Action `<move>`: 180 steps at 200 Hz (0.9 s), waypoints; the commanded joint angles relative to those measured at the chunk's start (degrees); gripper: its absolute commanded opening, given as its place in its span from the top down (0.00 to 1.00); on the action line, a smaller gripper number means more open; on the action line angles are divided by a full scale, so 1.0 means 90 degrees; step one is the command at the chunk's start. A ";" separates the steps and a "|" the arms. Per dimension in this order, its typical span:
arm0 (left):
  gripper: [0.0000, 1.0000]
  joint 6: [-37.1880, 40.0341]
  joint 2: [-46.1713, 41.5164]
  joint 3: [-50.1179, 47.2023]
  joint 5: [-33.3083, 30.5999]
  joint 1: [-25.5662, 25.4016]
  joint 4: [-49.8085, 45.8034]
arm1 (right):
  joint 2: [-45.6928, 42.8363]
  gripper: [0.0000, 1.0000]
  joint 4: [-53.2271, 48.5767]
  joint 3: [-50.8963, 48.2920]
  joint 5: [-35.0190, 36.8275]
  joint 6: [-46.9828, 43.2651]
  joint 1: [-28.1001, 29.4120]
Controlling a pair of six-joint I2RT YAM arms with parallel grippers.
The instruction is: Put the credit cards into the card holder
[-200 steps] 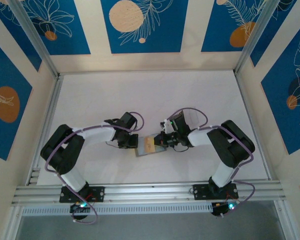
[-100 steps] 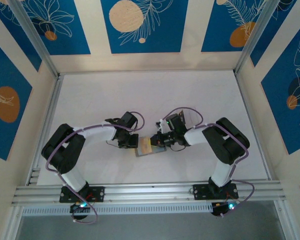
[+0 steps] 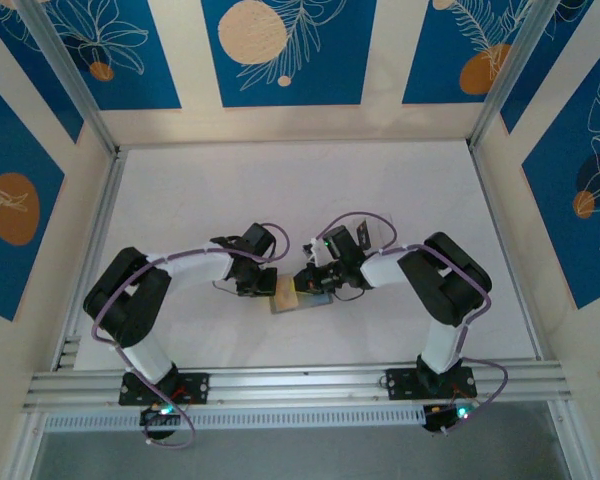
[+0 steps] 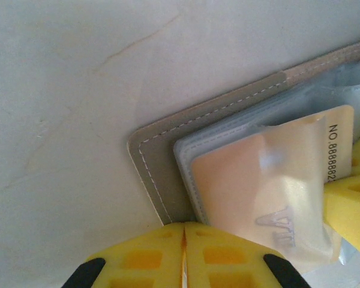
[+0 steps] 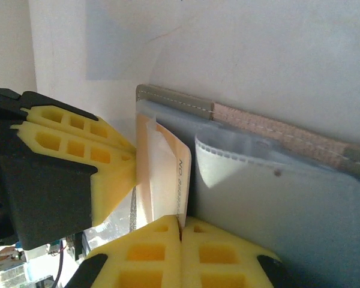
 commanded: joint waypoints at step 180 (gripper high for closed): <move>0.92 -0.0059 0.0441 -0.0488 -0.0058 -0.0183 0.0706 | 0.0063 1.00 -0.3681 0.1805 0.1662 -0.0891 0.0527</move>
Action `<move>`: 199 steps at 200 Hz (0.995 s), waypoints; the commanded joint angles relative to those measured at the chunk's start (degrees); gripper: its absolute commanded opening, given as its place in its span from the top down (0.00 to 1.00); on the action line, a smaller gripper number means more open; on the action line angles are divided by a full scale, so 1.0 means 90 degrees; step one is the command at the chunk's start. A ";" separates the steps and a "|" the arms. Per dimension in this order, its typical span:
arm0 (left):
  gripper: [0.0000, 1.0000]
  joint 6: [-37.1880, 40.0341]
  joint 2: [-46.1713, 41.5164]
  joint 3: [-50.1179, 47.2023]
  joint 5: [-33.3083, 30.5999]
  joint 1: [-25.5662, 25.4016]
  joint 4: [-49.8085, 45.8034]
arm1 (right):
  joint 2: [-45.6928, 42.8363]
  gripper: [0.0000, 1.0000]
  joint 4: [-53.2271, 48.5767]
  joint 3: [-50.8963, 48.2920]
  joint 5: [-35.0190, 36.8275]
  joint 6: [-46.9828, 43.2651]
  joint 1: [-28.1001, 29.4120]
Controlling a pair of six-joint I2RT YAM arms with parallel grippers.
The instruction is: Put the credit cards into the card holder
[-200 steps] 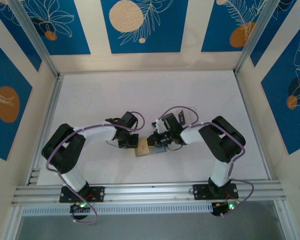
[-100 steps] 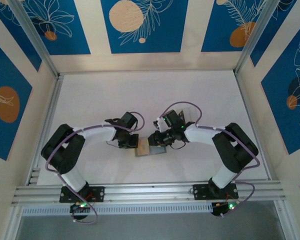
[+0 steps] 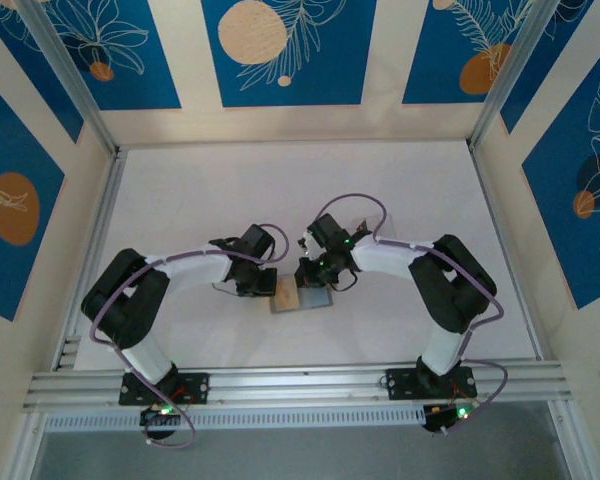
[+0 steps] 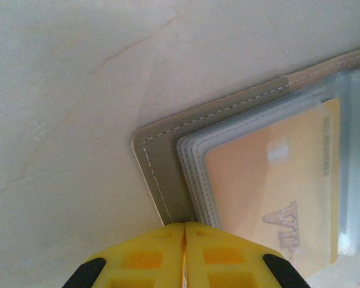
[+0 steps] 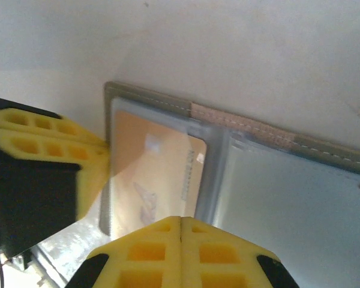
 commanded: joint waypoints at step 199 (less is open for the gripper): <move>0.92 -0.0126 0.0558 -0.0394 -0.0080 -0.0192 0.0567 | 0.0314 1.00 -0.1481 0.0638 0.1942 -0.0484 -0.0028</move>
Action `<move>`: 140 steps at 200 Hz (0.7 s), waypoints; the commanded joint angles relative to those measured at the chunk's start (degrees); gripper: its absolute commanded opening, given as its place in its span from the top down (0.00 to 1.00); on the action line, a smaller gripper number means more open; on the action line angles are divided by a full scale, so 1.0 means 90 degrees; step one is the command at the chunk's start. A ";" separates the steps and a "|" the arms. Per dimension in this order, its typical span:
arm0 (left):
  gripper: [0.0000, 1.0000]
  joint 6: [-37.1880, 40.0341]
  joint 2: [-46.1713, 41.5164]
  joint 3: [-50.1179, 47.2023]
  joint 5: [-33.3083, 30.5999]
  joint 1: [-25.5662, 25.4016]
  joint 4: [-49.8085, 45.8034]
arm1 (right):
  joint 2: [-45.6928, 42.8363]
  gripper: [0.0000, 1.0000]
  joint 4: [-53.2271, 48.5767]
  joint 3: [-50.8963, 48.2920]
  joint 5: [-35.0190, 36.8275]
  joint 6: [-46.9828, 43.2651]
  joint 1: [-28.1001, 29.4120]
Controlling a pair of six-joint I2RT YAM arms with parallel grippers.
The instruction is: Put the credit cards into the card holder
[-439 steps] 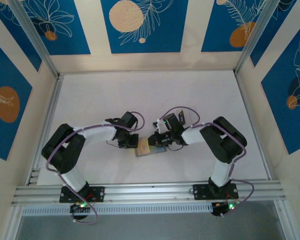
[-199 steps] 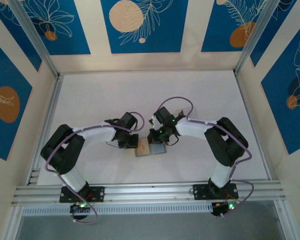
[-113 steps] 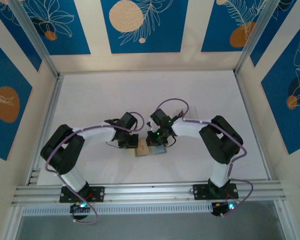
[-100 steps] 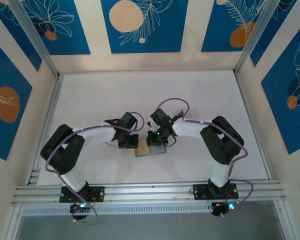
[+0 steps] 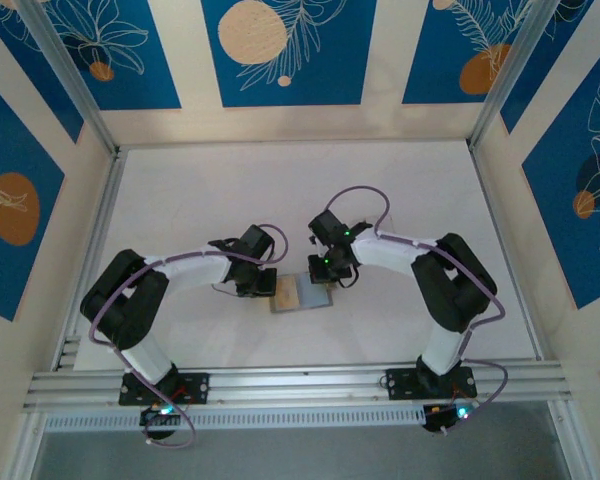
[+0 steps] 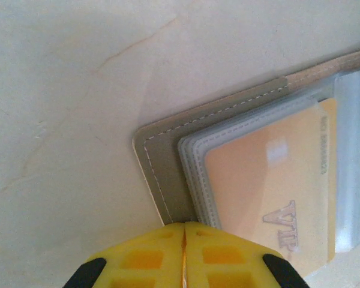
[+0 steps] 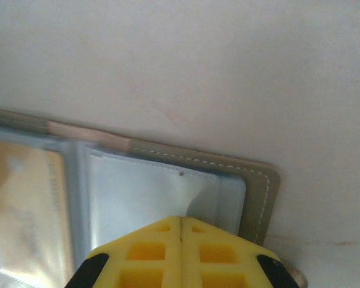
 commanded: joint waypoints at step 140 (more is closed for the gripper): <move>0.92 -0.0059 0.0607 -0.0187 0.0002 -0.0239 0.0462 | 0.0367 0.99 0.1441 0.0057 -0.2851 0.0590 0.0126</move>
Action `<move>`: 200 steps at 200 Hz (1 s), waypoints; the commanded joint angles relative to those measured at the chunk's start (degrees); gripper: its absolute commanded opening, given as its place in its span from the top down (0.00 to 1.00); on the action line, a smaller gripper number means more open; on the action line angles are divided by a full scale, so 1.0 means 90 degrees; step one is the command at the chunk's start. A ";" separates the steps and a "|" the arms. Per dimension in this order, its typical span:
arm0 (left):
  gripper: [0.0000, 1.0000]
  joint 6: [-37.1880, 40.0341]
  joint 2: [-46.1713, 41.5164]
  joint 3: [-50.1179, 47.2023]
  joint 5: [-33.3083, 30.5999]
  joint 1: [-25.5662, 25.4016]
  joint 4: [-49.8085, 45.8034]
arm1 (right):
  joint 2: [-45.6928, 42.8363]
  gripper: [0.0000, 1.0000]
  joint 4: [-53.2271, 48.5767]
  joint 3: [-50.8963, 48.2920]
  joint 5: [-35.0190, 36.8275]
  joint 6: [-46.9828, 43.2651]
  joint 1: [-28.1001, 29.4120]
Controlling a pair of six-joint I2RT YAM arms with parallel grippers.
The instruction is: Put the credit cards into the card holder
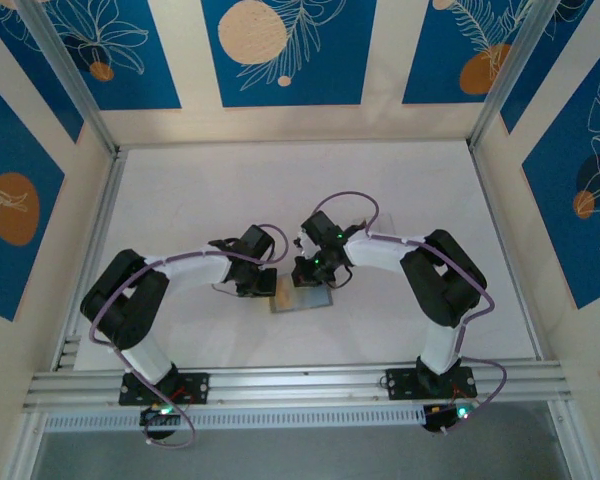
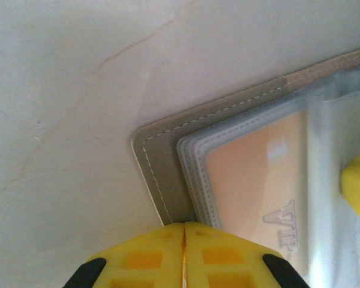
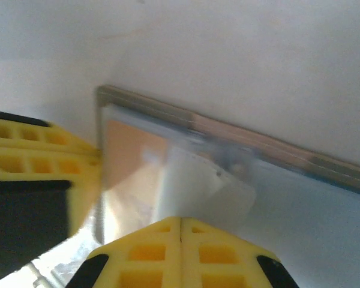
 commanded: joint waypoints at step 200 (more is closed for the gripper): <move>0.86 0.0094 -0.0020 -0.0192 -0.0138 -0.0195 0.0086 | -0.0532 1.00 -0.2083 0.0532 0.1921 -0.0191 -0.0263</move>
